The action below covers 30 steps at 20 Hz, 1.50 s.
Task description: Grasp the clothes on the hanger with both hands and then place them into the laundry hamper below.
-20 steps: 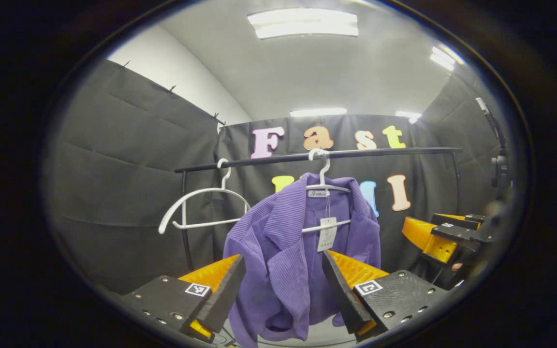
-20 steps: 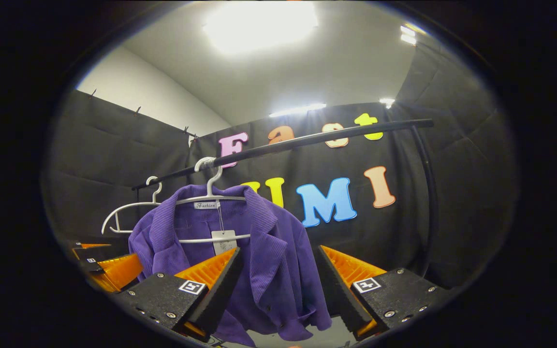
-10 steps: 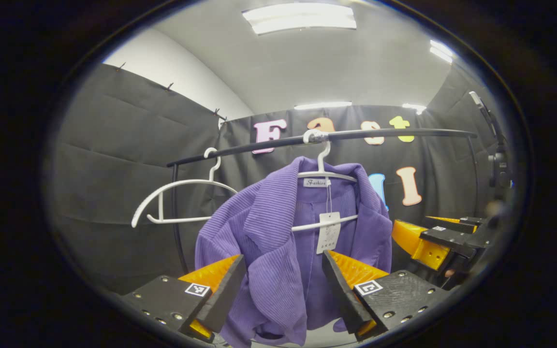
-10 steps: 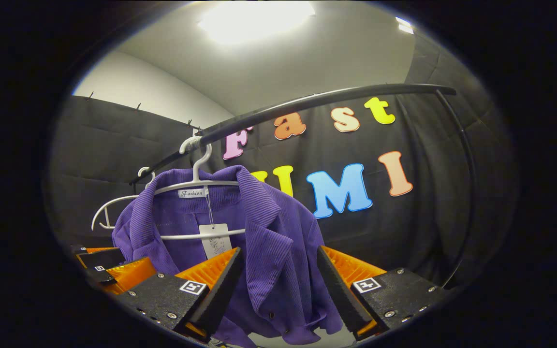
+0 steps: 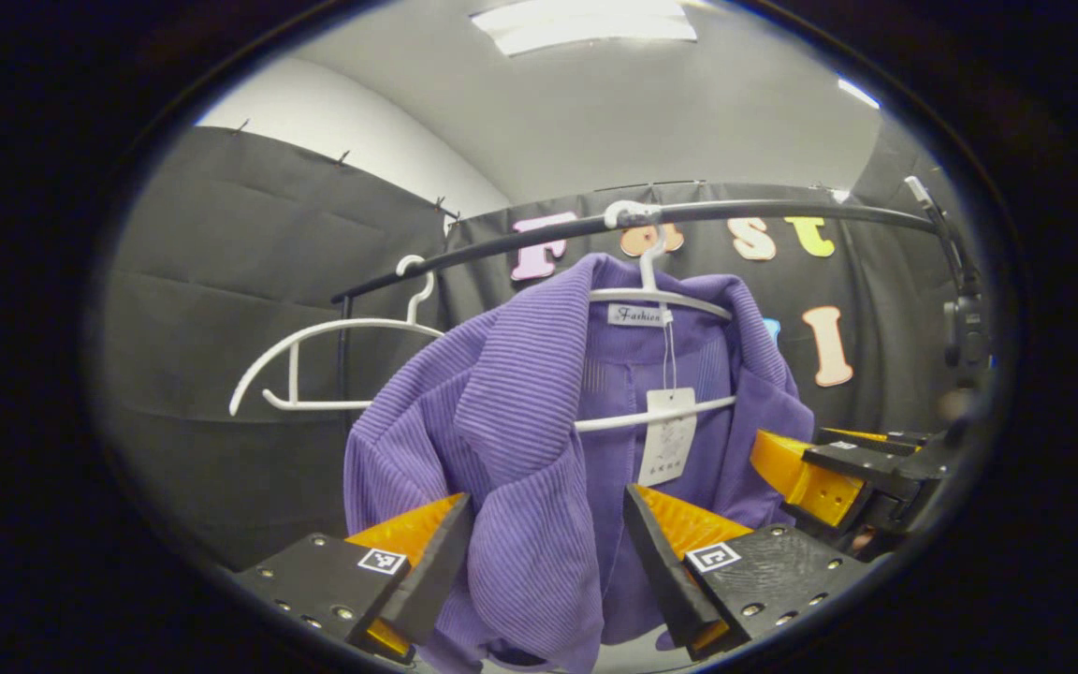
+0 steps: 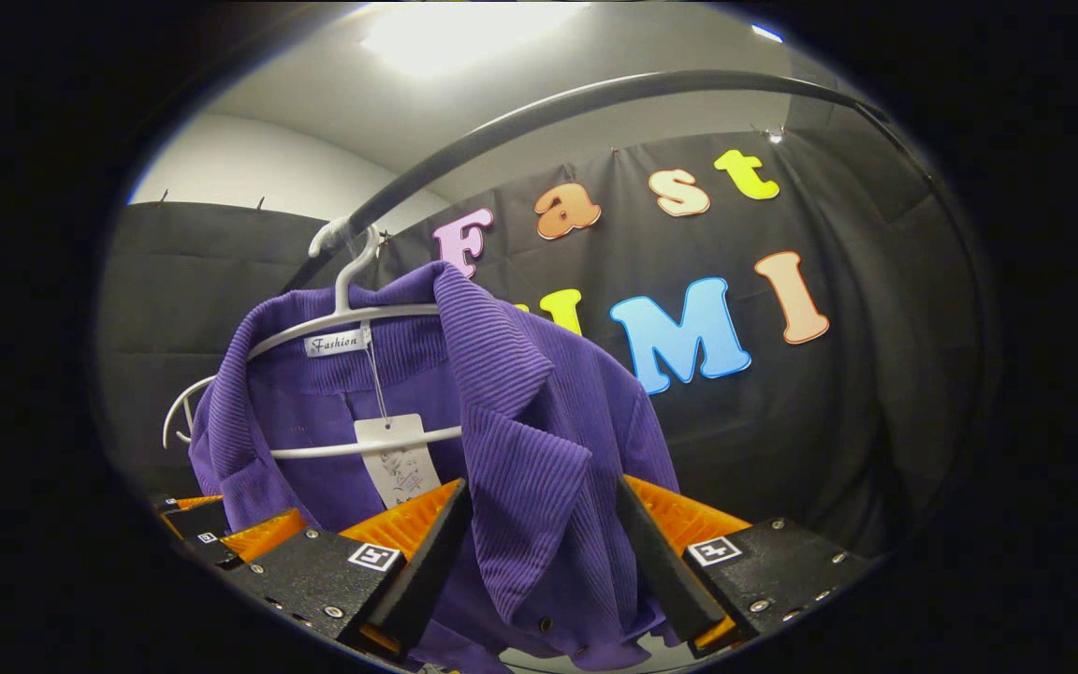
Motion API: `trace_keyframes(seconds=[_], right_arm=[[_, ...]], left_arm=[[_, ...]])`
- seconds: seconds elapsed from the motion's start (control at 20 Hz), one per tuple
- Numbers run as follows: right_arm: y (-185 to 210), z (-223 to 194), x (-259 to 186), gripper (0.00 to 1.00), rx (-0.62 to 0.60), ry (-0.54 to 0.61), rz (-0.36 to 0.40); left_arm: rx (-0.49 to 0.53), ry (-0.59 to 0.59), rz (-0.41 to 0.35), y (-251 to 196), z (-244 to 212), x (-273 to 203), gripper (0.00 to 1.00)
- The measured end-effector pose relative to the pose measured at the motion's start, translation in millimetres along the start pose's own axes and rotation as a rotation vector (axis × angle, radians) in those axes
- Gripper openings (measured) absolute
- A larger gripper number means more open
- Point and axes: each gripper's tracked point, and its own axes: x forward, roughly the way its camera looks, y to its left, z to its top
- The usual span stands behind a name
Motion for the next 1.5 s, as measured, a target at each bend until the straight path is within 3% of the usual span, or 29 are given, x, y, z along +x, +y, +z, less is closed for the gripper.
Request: trace_keyframes(seconds=[0.15, 0.2, 0.35, 0.45, 0.55, 0.6, 0.65, 0.7, 0.75, 0.8, 0.85, 1.05, 1.15, 1.2, 1.3, 1.35, 1.45, 1.5], right_arm=[[0.2, -6.6, 11.5, 0.95, 0.008, 0.019, 0.004], [1.6, -9.7, 14.2, 0.9, 0.012, 0.03, 0.011], [4.2, -17.3, 21.6, 0.72, 0.003, 0.056, 0.028], [9.0, -21.2, 25.2, 0.55, -0.005, 0.069, 0.051], [10.4, -17.7, 26.4, 0.29, 0.0, 0.057, 0.065], [7.6, -11.3, 26.4, 0.06, 0.0, 0.032, 0.054], [10.3, -8.0, 24.6, 0.02, -0.009, 0.014, 0.059], [14.0, -3.7, 22.2, 0.0, -0.021, -0.005, 0.071], [16.1, 2.1, 18.8, 0.0, -0.04, -0.029, 0.077], [17.8, 10.3, 15.1, 0.0, -0.063, -0.06, 0.081], [20.3, 19.4, 10.5, 0.0, -0.082, -0.092, 0.086], [24.3, 53.5, -4.3, 0.0, -0.137, -0.206, 0.086], [17.4, 74.2, -9.4, 0.0, -0.163, -0.265, 0.054], [14.2, 82.3, -10.5, 0.0, -0.174, -0.285, 0.041], [5.8, 96.4, -8.9, 0.0, -0.204, -0.315, 0.016], [1.2, 104.6, -7.4, 0.0, -0.217, -0.331, 0.002], [-8.6, 116.4, -2.5, 0.0, -0.237, -0.357, -0.025], [-14.0, 121.9, 0.8, 0.0, -0.246, -0.369, -0.039]], left_arm=[[0.001, 0.017, -0.001, -5.4, -6.0, 7.7, 0.87], [0.006, 0.018, 0.003, -5.4, -6.5, 8.6, 0.86], [0.021, 0.014, 0.028, -1.8, -6.7, 12.8, 0.68], [0.022, 0.014, 0.018, -2.9, -5.9, 13.0, 0.68], [0.02, 0.004, 0.006, -2.3, -1.7, 11.9, 0.54], [0.003, 0.005, -0.002, -2.8, -2.6, 9.6, 0.46], [-0.01, 0.008, -0.022, -4.3, -0.9, 7.9, 0.41], [-0.003, -0.001, -0.001, 3.0, 1.7, 6.9, 0.35], [0.007, -0.012, 0.033, 12.0, 4.8, 8.7, 0.23], [-0.001, -0.013, 0.012, 8.5, 6.5, 2.6, 0.11], [-0.003, -0.013, 0.004, 8.0, 9.1, 1.5, 0.07], [0.01, -0.042, -0.029, 10.6, 25.4, -12.4, 0.06], [0.007, -0.072, -0.037, 14.7, 40.6, -20.6, 0.01], [0.009, -0.086, -0.034, 18.3, 48.3, -23.9, 0.06], [0.017, -0.109, -0.017, 29.2, 64.7, -30.9, 0.06], [0.018, -0.116, -0.007, 34.8, 73.0, -33.1, 0.01], [0.023, -0.139, 0.018, 49.6, 88.9, -35.1, 0.01], [0.032, -0.153, 0.032, 56.8, 97.1, -35.4, 0.06]])
